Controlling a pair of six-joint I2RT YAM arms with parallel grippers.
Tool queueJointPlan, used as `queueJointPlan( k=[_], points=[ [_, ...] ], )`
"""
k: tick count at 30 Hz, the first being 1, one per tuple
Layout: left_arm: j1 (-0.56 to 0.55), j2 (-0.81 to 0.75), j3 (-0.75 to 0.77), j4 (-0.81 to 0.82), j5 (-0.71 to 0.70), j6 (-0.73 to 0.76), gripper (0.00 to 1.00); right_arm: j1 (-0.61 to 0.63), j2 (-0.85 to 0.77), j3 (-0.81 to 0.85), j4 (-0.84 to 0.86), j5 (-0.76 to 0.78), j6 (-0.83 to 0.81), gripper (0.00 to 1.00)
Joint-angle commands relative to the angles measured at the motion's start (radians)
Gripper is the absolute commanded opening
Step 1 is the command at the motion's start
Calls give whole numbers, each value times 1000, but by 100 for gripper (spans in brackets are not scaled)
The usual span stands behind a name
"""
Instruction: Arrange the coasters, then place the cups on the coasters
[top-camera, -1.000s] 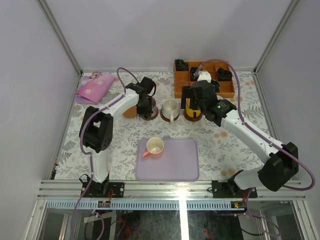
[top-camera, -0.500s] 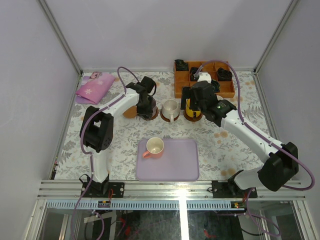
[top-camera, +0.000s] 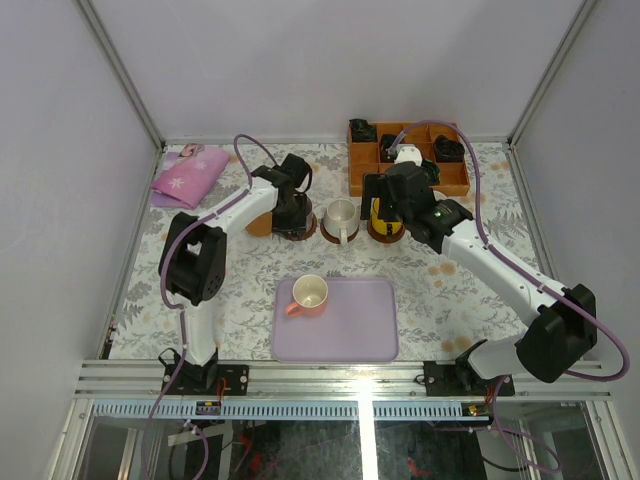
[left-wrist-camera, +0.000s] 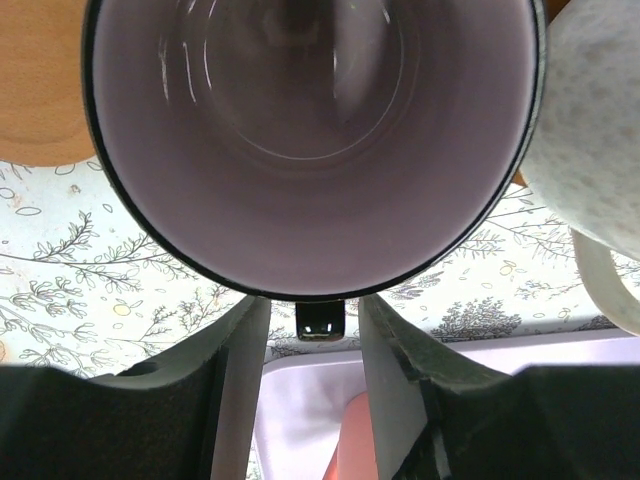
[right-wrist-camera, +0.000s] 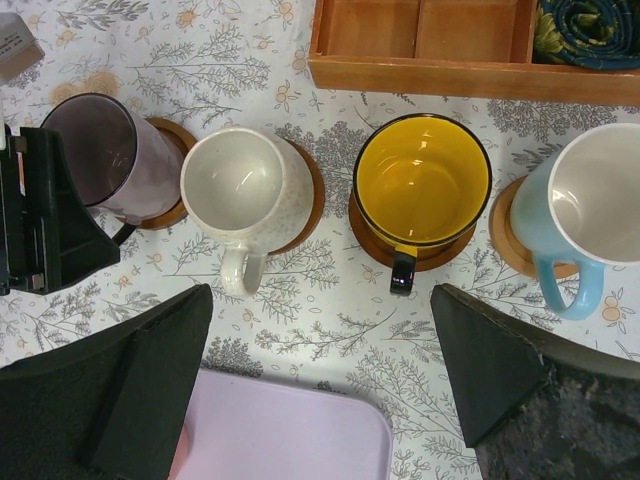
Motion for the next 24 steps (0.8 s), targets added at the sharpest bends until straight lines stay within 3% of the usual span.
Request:
queueJointPlan(
  k=[1, 24],
  points=[
    [-7, -49, -25, -17, -29, 15, 40, -7, -15, 3, 39, -12, 11, 99],
    [-6, -87, -64, -27, -76, 7, 41, -7, -22, -25, 49, -23, 21, 99]
  ],
)
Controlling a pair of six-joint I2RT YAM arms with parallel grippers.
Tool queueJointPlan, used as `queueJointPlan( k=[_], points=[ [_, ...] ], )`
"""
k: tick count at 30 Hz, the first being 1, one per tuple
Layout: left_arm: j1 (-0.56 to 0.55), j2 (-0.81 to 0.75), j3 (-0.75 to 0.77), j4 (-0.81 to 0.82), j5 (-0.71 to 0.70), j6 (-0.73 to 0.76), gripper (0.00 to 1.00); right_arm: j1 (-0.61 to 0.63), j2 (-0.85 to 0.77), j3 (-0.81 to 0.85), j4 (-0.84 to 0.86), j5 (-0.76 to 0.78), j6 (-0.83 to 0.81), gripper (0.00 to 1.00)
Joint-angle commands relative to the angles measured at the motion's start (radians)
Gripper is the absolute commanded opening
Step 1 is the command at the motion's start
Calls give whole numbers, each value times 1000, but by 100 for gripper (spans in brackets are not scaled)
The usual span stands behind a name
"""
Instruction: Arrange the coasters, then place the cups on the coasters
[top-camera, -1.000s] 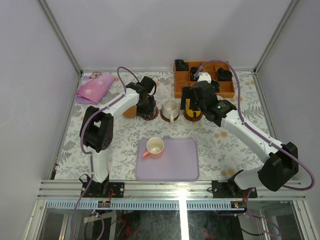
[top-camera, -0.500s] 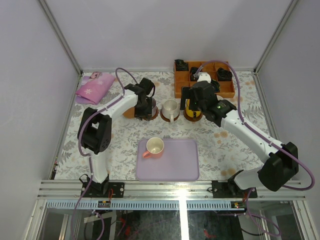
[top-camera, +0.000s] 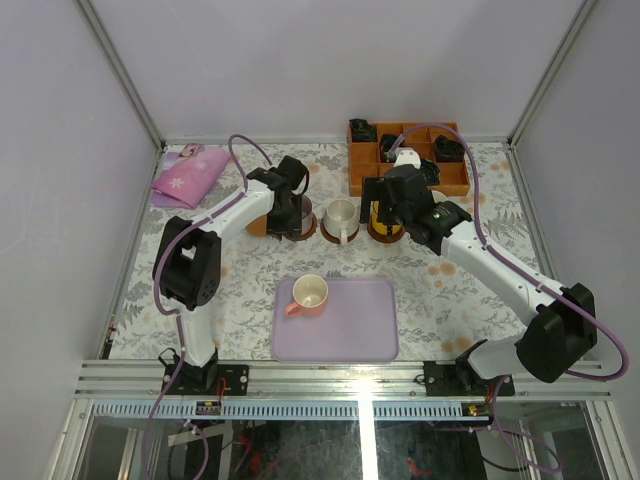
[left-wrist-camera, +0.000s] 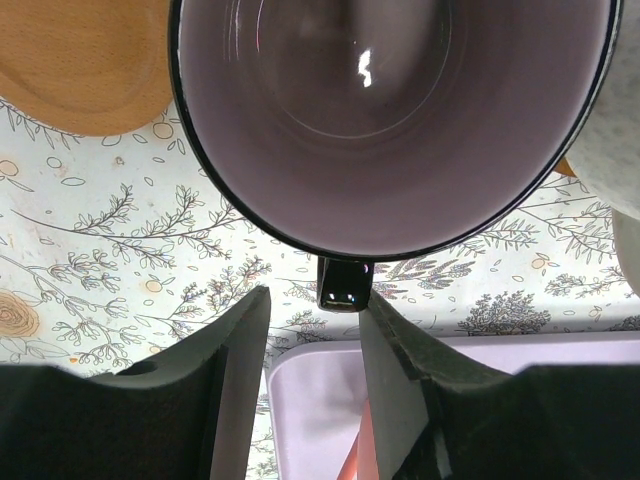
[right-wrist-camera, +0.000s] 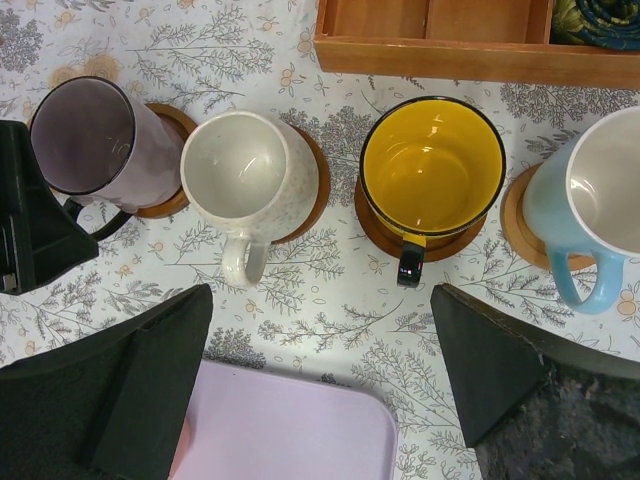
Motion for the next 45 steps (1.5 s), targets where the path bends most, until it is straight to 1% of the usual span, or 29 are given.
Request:
queueJointPlan(
  k=[1, 5, 7, 14, 17, 19, 21, 23, 27, 30, 33, 36, 41, 45],
  points=[
    [-7, -38, -10, -16, -18, 7, 41, -7, -23, -2, 42, 2, 9, 98],
    [-6, -54, -7, -10, -17, 10, 43, -7, -22, -5, 45, 1, 7, 99],
    [-7, -60, -2, -10, -12, 11, 46, -7, -20, -6, 48, 0, 6, 99],
    [-11, -113, -1, -13, 61, 49, 61, -7, -22, -9, 53, 6, -3, 99],
    [-38, -187, -55, -9, 71, 113, 73, -7, -26, -8, 52, 22, -13, 99],
    [-70, -269, -115, -3, 57, 158, 82, -7, -28, -8, 49, 38, -20, 99],
    [-98, -344, -206, 8, 40, 176, 94, -7, -33, -8, 50, 57, -30, 100],
    [-116, -421, -283, 23, 54, 174, 100, -7, -34, -8, 52, 70, -39, 100],
    [-155, -567, -396, 25, 90, 144, 100, -7, -41, -8, 54, 82, -46, 100],
    [-197, -670, -451, 25, 115, 109, 100, -7, -48, -16, 63, 86, -45, 100],
    [-217, -739, -492, 24, 146, 71, 100, -7, -56, -27, 69, 82, -41, 100],
    [-260, -776, -519, 26, 162, 40, 100, -7, -62, -35, 70, 70, -34, 100],
    [-372, -815, -553, 9, 171, -8, 100, -7, -67, -44, 56, 52, -15, 100],
    [-405, -815, -597, 13, 129, -38, 100, -7, -76, -58, 57, 44, 1, 100]
  ],
)
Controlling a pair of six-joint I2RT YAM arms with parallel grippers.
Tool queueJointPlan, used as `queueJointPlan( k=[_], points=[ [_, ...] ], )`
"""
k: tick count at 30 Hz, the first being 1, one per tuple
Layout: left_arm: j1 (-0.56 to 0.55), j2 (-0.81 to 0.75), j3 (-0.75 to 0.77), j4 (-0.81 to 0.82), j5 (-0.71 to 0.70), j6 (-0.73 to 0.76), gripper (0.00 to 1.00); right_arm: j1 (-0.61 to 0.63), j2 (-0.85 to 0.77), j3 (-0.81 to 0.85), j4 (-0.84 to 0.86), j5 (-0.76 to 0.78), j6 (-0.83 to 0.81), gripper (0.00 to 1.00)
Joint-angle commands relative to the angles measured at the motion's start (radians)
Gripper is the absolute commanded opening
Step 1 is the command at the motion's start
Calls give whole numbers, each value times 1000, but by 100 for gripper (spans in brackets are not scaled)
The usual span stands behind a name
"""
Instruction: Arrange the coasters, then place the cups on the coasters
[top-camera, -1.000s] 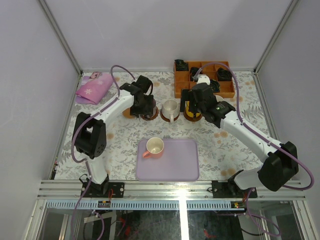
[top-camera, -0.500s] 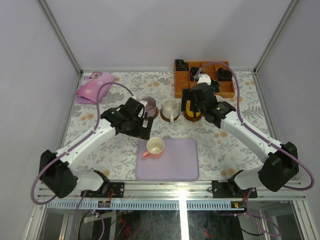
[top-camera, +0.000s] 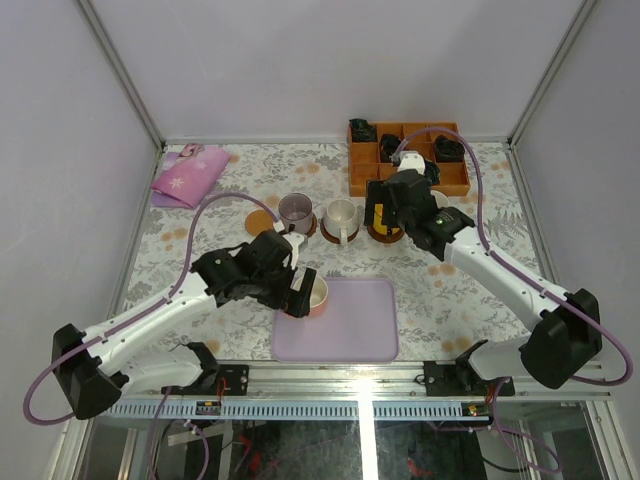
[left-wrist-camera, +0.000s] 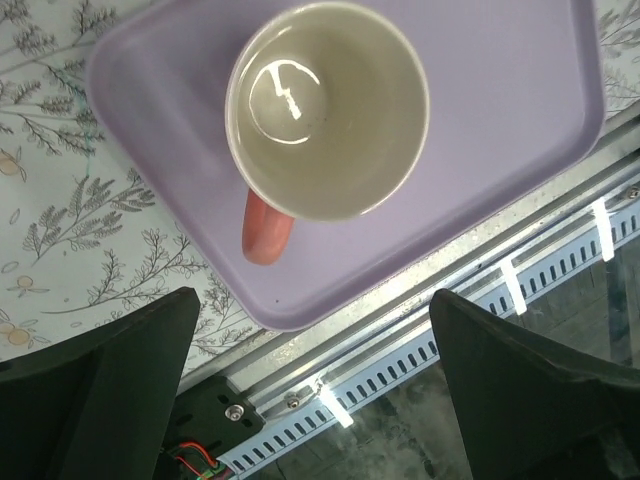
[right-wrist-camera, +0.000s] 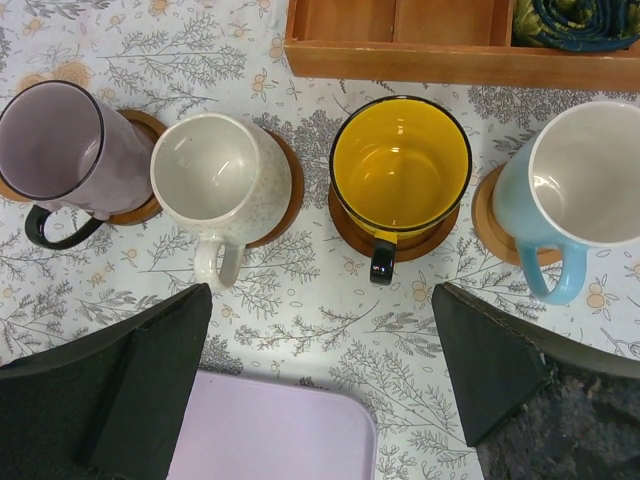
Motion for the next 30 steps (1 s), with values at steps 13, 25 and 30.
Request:
queueJointPlan(
  k=[13, 25, 30],
  points=[
    [-78, 115, -25, 45, -125, -83, 85, -6, -78, -74, 25, 16, 25, 100],
    [-90, 163, -21, 100, -153, -71, 84, -6, -69, -89, 35, 10, 15, 99],
    [-103, 153, -56, 164, -153, -101, 79, -6, -70, -100, 32, 8, 12, 100]
  ],
)
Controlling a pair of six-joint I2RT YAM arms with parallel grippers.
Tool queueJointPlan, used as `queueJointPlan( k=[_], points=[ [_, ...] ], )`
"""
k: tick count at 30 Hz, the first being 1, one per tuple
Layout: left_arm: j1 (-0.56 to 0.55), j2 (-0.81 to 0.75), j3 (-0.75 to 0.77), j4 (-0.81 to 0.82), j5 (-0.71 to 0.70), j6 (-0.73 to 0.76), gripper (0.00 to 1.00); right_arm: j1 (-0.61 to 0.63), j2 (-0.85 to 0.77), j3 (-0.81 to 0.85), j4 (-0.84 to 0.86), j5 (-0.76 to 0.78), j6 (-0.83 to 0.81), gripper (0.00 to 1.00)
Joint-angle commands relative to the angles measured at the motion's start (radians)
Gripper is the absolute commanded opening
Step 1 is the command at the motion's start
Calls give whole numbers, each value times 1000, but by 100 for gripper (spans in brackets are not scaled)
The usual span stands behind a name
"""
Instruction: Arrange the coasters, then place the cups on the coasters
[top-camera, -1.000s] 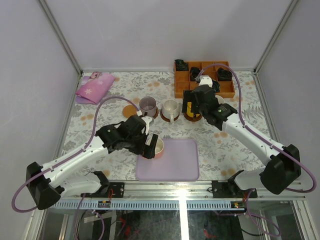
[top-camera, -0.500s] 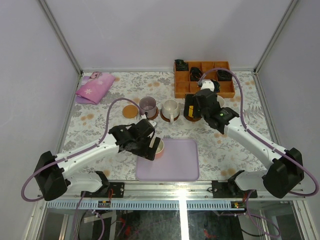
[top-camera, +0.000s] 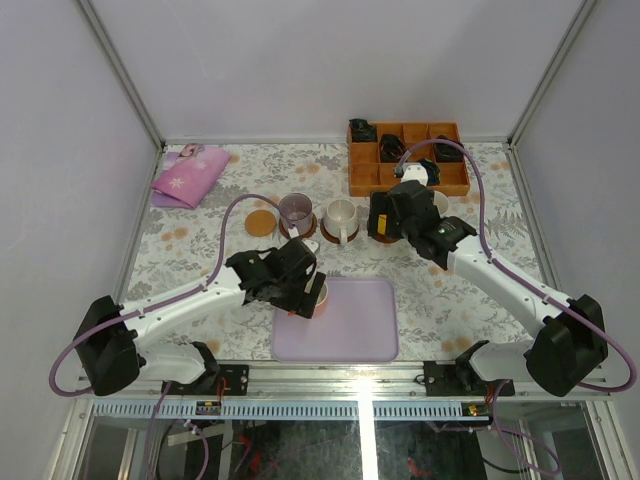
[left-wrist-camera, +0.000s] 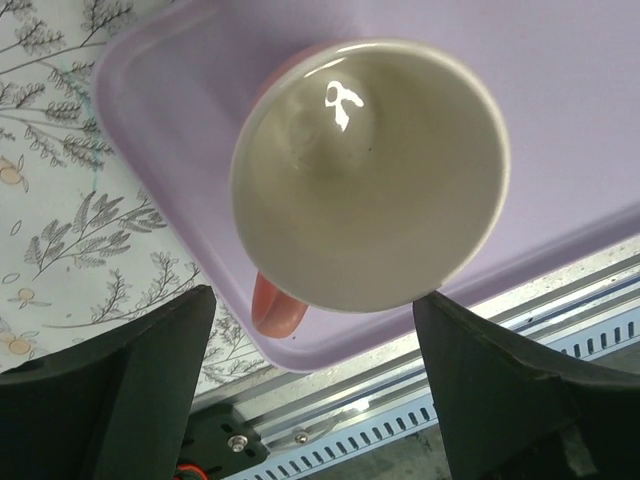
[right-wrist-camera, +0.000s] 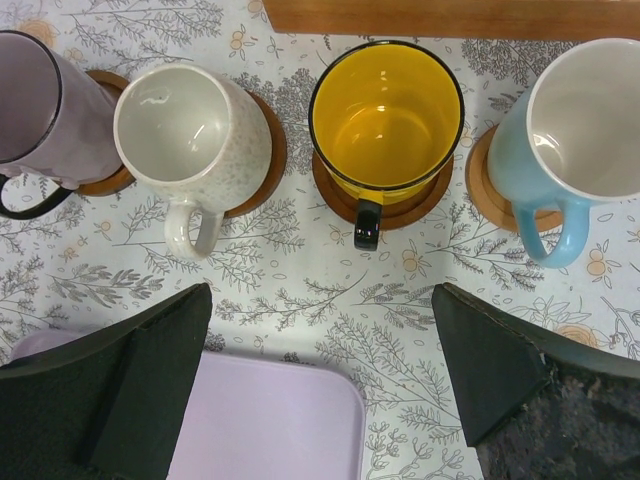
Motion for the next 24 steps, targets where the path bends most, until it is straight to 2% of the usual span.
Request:
queueJointPlan(
  k=[1, 11, 14, 16, 19, 21, 24],
  points=[
    [-19, -19, -24, 106, -19, -32, 79, -6, -22, -6, 29, 11, -7, 99],
    [-31, -58, -114, 164, -49, -78, 62, -6, -17, -11, 23, 0, 3, 100],
    [-33, -72, -132, 178, -58, -80, 56, -6, -17, -16, 23, -5, 9, 100],
    [-34, -82, -148, 187, -65, -82, 48, -6, -14, -18, 21, -11, 14, 100],
    [-35, -97, -173, 194, -80, -86, 46, -6, -14, -23, 20, -13, 23, 100],
    [-37, -102, -183, 199, -96, -92, 38, -6, -14, -28, 22, -15, 27, 99],
    [-39, -101, -196, 211, -115, -97, 22, -6, -12, -30, 19, -17, 31, 100]
  ],
)
